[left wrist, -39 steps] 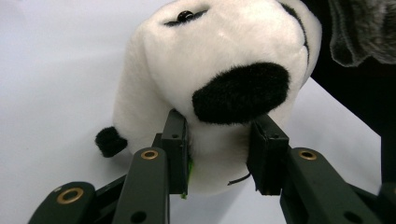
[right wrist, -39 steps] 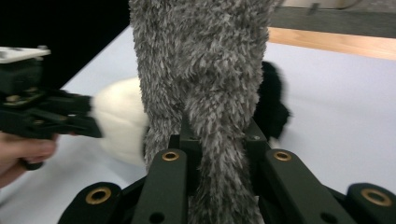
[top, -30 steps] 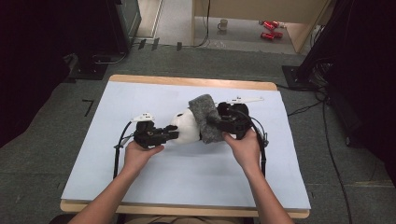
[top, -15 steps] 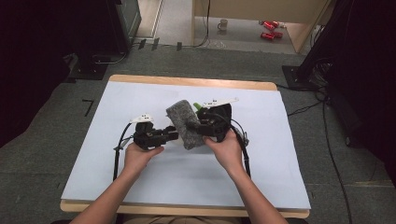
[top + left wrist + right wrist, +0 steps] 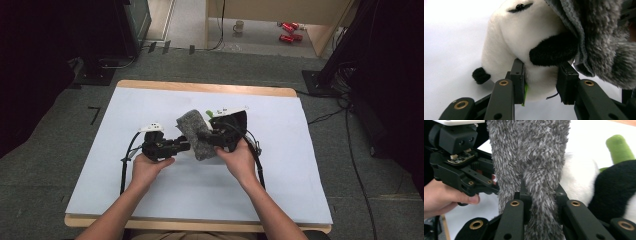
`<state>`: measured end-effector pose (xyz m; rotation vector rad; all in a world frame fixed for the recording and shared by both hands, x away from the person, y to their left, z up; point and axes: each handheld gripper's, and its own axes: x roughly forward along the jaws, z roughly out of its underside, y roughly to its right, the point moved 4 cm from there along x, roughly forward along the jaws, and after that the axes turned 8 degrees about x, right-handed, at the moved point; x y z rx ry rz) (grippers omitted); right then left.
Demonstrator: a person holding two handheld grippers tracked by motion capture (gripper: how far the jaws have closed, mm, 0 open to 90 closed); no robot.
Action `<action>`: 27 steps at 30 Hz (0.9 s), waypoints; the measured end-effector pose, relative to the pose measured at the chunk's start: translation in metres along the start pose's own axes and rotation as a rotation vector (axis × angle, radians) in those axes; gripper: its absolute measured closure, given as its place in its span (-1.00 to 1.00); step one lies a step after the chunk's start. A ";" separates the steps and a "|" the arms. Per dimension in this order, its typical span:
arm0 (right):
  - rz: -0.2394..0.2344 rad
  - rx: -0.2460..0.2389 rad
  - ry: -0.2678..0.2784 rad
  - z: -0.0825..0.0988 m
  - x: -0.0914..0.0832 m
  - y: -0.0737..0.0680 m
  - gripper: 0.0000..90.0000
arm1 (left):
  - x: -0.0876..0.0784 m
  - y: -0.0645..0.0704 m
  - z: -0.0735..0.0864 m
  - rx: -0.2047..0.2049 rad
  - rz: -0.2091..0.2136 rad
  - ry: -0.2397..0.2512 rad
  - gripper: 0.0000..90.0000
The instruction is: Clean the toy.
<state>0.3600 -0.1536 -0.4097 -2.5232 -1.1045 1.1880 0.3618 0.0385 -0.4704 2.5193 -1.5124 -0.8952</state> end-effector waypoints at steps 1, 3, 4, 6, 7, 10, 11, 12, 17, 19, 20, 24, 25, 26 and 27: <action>0.005 0.000 -0.002 0.000 -0.001 0.002 0.71 | 0.000 -0.001 0.000 -0.004 0.001 -0.001 0.42; 0.027 0.003 0.004 0.000 -0.004 0.007 0.70 | -0.002 -0.004 0.000 -0.012 -0.001 -0.003 0.43; 0.045 0.008 0.007 0.000 -0.006 0.010 0.70 | -0.003 -0.006 0.000 -0.014 0.000 -0.006 0.43; 0.093 0.019 0.010 0.000 -0.012 0.020 0.71 | -0.004 -0.009 0.000 -0.025 0.004 -0.001 0.43; 0.115 0.028 0.009 0.001 -0.016 0.026 0.72 | -0.004 -0.010 -0.001 -0.027 0.009 0.003 0.43; 0.093 0.082 0.025 0.001 -0.026 0.041 0.74 | -0.003 -0.009 -0.005 -0.014 0.016 0.003 0.44; 0.097 0.091 0.029 0.000 -0.030 0.044 0.74 | -0.003 -0.010 -0.006 -0.008 0.017 0.001 0.45; 0.099 0.091 0.032 0.000 -0.033 0.046 0.74 | -0.003 -0.010 -0.007 -0.009 0.018 -0.003 0.45; 0.125 0.116 0.063 0.000 -0.048 0.057 0.74 | -0.002 -0.015 -0.009 -0.018 0.025 0.000 0.46; 0.142 0.135 0.079 0.001 -0.056 0.065 0.73 | -0.002 -0.016 -0.010 -0.015 0.025 -0.003 0.46; 0.149 0.148 0.089 0.002 -0.059 0.069 0.73 | -0.002 -0.016 -0.010 -0.017 0.027 -0.001 0.46; 0.166 0.193 0.111 0.007 -0.069 0.085 0.72 | 0.000 -0.019 -0.012 -0.012 0.023 0.000 0.47; 0.172 0.201 0.117 0.008 -0.071 0.088 0.72 | 0.000 -0.019 -0.012 -0.011 0.024 0.000 0.47; 0.174 0.205 0.122 0.009 -0.071 0.090 0.72 | 0.000 -0.020 -0.012 -0.011 0.026 -0.001 0.47; 0.179 0.209 0.124 0.011 -0.072 0.093 0.72 | 0.000 -0.020 -0.013 -0.012 0.025 -0.002 0.47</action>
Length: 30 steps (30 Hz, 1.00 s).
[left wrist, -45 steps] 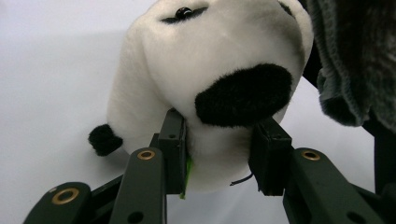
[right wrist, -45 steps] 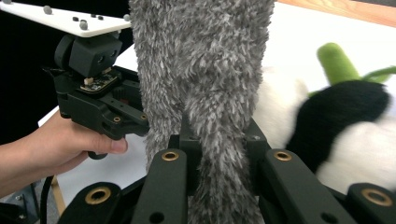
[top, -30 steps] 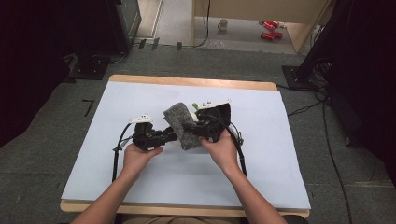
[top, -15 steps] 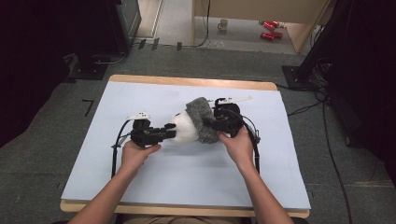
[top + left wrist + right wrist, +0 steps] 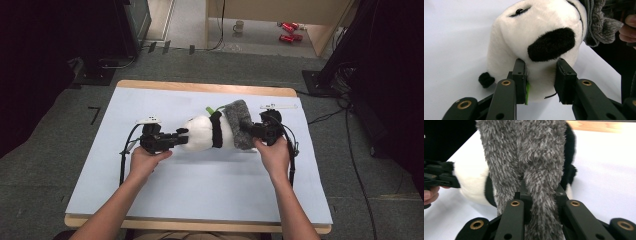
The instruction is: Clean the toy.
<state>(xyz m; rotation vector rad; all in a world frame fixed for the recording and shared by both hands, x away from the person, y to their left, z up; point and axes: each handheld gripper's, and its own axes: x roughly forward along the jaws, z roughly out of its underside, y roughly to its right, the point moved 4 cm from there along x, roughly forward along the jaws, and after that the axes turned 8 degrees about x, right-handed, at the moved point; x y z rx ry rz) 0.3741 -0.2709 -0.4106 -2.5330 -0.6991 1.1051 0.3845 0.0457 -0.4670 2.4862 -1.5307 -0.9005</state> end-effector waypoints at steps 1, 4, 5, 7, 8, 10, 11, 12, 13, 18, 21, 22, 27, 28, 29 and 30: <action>0.001 0.005 0.004 0.001 0.000 0.003 0.72 | 0.000 0.000 0.000 0.001 0.001 -0.001 0.47; 0.033 0.009 0.008 0.002 -0.002 0.009 0.73 | 0.001 -0.002 -0.001 0.001 0.003 -0.003 0.47; 0.051 0.003 0.009 0.003 -0.002 0.011 0.73 | 0.000 -0.002 -0.002 0.000 0.002 -0.009 0.47; 0.081 0.008 0.006 0.005 -0.004 0.015 0.73 | 0.000 -0.004 -0.002 -0.003 0.008 -0.012 0.47; 0.085 0.007 0.007 0.005 -0.004 0.018 0.73 | 0.000 -0.005 -0.002 -0.005 0.006 -0.012 0.47; 0.094 0.018 0.001 0.007 -0.004 0.021 0.73 | 0.000 -0.006 -0.002 -0.007 0.008 -0.012 0.47; 0.100 0.019 -0.004 0.007 -0.004 0.023 0.73 | 0.001 -0.006 -0.002 -0.004 0.004 -0.013 0.47; 0.105 0.025 -0.006 0.008 -0.003 0.025 0.73 | 0.001 -0.005 -0.002 0.001 -0.001 -0.016 0.47; 0.108 0.033 -0.010 0.008 -0.003 0.026 0.73 | 0.001 -0.005 -0.002 0.006 -0.002 -0.016 0.47; 0.113 0.050 -0.021 0.010 -0.001 0.031 0.73 | 0.000 -0.007 -0.002 0.001 -0.002 -0.017 0.47; 0.115 0.060 -0.023 0.010 -0.003 0.034 0.73 | 0.000 -0.007 -0.002 0.001 -0.001 -0.021 0.47; 0.110 0.066 -0.021 0.009 -0.005 0.034 0.73 | 0.000 -0.007 -0.002 0.001 0.000 -0.021 0.47; 0.058 0.067 0.030 0.002 -0.019 0.027 0.73 | 0.000 -0.006 -0.002 0.007 0.001 -0.023 0.47; 0.053 0.064 0.040 0.000 -0.021 0.024 0.73 | 0.000 -0.006 -0.002 0.009 0.001 -0.024 0.47; 0.049 0.057 0.045 -0.001 -0.023 0.021 0.73 | 0.000 -0.005 -0.002 0.009 0.003 -0.025 0.48; 0.043 0.052 0.050 -0.002 -0.025 0.018 0.72 | 0.000 -0.005 -0.002 0.009 0.003 -0.026 0.48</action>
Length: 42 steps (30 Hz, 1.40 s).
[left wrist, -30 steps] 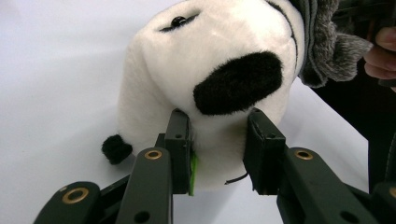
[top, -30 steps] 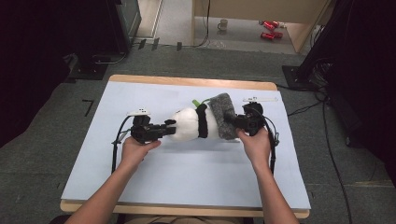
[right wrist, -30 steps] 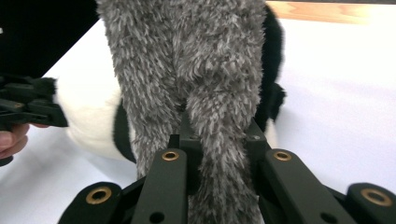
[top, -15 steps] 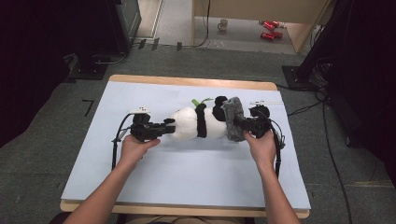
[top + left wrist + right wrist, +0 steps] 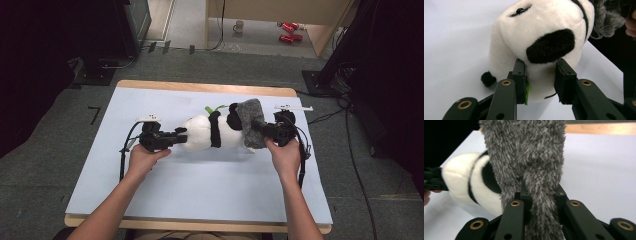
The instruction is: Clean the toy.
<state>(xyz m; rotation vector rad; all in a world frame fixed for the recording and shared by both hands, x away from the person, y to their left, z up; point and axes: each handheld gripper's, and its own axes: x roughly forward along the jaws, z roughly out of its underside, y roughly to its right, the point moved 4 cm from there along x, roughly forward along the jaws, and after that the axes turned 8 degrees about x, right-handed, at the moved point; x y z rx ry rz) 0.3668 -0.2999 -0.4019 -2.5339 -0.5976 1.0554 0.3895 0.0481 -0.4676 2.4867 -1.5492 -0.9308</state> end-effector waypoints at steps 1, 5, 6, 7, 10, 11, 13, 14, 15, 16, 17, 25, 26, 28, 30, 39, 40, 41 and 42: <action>-0.007 -0.004 0.006 -0.001 -0.002 -0.002 0.72 | 0.000 0.000 0.000 -0.001 0.001 -0.001 0.48; -0.057 0.004 0.029 -0.004 -0.008 -0.010 0.72 | 0.000 0.001 -0.001 0.001 0.007 -0.006 0.50; -0.072 0.004 0.030 -0.005 -0.009 -0.014 0.72 | 0.000 0.001 -0.001 -0.009 0.024 -0.014 0.54; -0.086 0.000 0.029 -0.006 -0.010 -0.018 0.72 | 0.000 0.003 -0.002 -0.018 0.039 -0.021 0.58; -0.123 -0.032 0.011 -0.005 -0.008 -0.034 0.72 | 0.000 0.009 -0.004 0.019 0.074 -0.038 0.67; -0.132 -0.044 0.003 -0.004 -0.006 -0.041 0.72 | 0.000 0.011 -0.005 0.030 0.080 -0.039 0.68; -0.154 -0.079 -0.021 -0.001 -0.002 -0.055 0.72 | -0.002 0.014 -0.006 0.046 0.089 -0.043 0.69; -0.161 -0.092 -0.029 0.001 -0.001 -0.060 0.72 | -0.003 0.016 -0.006 0.051 0.090 -0.045 0.69; -0.169 -0.107 -0.041 0.002 0.001 -0.066 0.72 | -0.005 0.017 -0.006 0.055 0.100 -0.050 0.69; -0.179 -0.121 -0.051 0.004 0.002 -0.072 0.72 | -0.008 0.018 -0.007 0.058 0.106 -0.054 0.70; -0.191 -0.131 -0.062 0.006 0.003 -0.078 0.72 | -0.011 0.020 -0.007 0.063 0.113 -0.060 0.70; -0.235 -0.193 -0.173 0.028 0.006 -0.104 0.71 | -0.037 0.028 -0.008 0.122 0.148 -0.089 0.68; -0.225 -0.196 -0.197 0.032 0.010 -0.102 0.71 | -0.037 0.026 -0.007 0.107 0.161 -0.084 0.68; -0.210 -0.188 -0.236 0.039 0.020 -0.097 0.71 | -0.036 0.022 -0.004 0.093 0.159 -0.075 0.68; -0.228 -0.163 -0.245 0.040 0.026 -0.092 0.71 | -0.035 0.019 -0.001 0.087 0.153 -0.064 0.66; -0.201 -0.209 -0.196 0.036 0.043 -0.092 0.73 | -0.036 0.006 0.009 0.082 0.094 -0.010 0.20; -0.197 -0.217 -0.192 0.035 0.045 -0.093 0.73 | -0.037 0.005 0.010 0.100 0.088 -0.005 0.08; -0.192 -0.226 -0.182 0.034 0.046 -0.093 0.73 | -0.038 0.004 0.011 0.120 0.080 -0.001 0.01; -0.189 -0.226 -0.178 0.033 0.047 -0.094 0.73 | -0.038 0.004 0.012 0.136 0.075 0.006 -0.06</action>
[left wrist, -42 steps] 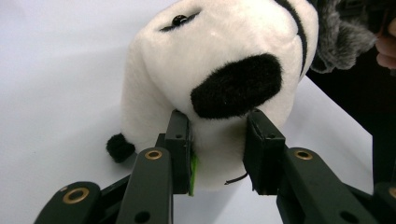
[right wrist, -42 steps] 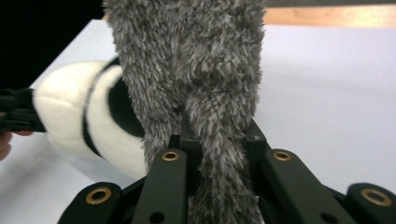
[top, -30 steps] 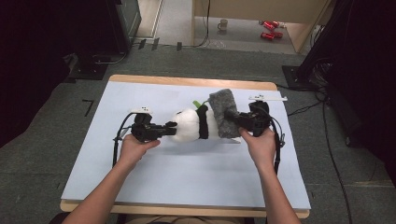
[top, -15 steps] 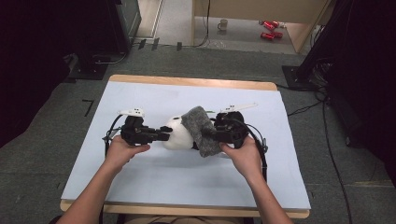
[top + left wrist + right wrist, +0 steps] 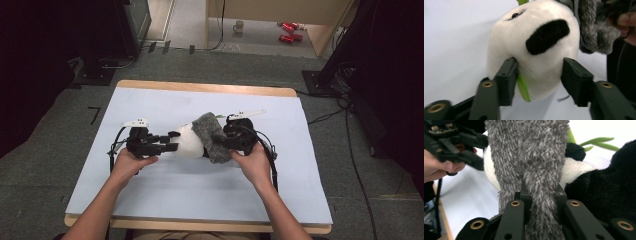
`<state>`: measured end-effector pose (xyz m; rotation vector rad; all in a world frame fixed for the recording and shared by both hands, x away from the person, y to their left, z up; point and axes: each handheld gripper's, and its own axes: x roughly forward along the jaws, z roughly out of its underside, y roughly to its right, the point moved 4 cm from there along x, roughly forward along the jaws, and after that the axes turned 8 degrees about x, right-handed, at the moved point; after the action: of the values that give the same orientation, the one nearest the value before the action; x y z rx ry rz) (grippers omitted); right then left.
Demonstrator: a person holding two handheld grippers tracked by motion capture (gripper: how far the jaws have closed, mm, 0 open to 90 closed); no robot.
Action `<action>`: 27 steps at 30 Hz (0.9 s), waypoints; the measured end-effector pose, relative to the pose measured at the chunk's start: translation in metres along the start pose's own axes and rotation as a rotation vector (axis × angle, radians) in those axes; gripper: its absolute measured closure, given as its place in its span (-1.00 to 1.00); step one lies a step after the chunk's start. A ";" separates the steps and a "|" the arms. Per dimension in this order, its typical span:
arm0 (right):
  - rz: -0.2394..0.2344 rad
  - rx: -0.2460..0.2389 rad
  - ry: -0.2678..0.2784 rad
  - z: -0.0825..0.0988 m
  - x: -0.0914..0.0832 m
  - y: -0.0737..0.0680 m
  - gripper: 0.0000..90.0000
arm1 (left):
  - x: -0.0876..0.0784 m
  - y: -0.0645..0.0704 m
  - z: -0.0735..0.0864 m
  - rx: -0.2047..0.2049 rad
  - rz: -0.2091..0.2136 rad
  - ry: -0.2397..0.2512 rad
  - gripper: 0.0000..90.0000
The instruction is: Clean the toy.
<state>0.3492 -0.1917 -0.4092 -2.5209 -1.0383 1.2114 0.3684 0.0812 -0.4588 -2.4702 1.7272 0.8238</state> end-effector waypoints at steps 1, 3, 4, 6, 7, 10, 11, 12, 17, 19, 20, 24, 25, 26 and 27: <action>-0.003 0.001 0.004 -0.001 0.001 0.000 0.73 | 0.000 0.000 0.001 0.010 -0.004 0.000 -0.14; -0.009 -0.002 0.008 -0.003 0.003 0.000 0.73 | 0.001 -0.001 0.003 0.032 -0.020 -0.015 -0.19; -0.014 0.001 0.008 -0.004 0.004 0.001 0.73 | 0.002 -0.001 0.004 0.044 -0.025 -0.022 -0.23; -0.017 0.004 0.012 -0.005 0.005 0.001 0.73 | 0.003 -0.001 0.006 0.065 -0.051 -0.035 -0.25; -0.017 0.006 0.016 -0.006 0.005 0.002 0.73 | 0.003 -0.002 0.007 0.070 -0.058 -0.037 -0.26; -0.023 0.018 0.029 -0.009 0.005 0.006 0.72 | 0.005 -0.004 0.010 0.055 -0.061 -0.029 -0.27; -0.027 0.024 0.032 -0.010 0.006 0.007 0.72 | 0.007 -0.005 0.011 0.052 -0.058 -0.031 -0.27; -0.030 0.029 0.033 -0.011 0.006 0.007 0.72 | 0.009 -0.006 0.012 0.049 -0.053 -0.039 -0.28; -0.034 0.032 0.040 -0.013 0.006 0.009 0.71 | 0.013 -0.009 0.016 0.055 -0.048 -0.029 -0.29; -0.026 0.031 0.045 -0.014 0.006 0.009 0.71 | 0.016 -0.009 0.017 0.062 -0.052 -0.027 -0.30; -0.021 0.032 0.047 -0.015 0.006 0.010 0.71 | 0.019 -0.009 0.018 0.063 -0.056 -0.034 -0.32; 0.011 0.024 0.084 -0.018 0.009 0.010 0.70 | 0.030 -0.007 0.022 0.064 -0.090 -0.065 -0.26; 0.017 0.022 0.093 -0.019 0.009 0.010 0.70 | 0.030 -0.008 0.021 0.044 -0.097 -0.057 -0.16; 0.024 0.024 0.098 -0.019 0.009 0.010 0.70 | 0.029 -0.009 0.020 0.030 -0.096 -0.047 -0.03; 0.024 0.028 0.105 -0.019 0.008 0.011 0.70 | 0.028 -0.008 0.018 0.020 -0.098 -0.034 0.10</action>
<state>0.3725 -0.1914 -0.4060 -2.5521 -0.9625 1.0788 0.3753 0.0657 -0.4888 -2.4892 1.5822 0.8305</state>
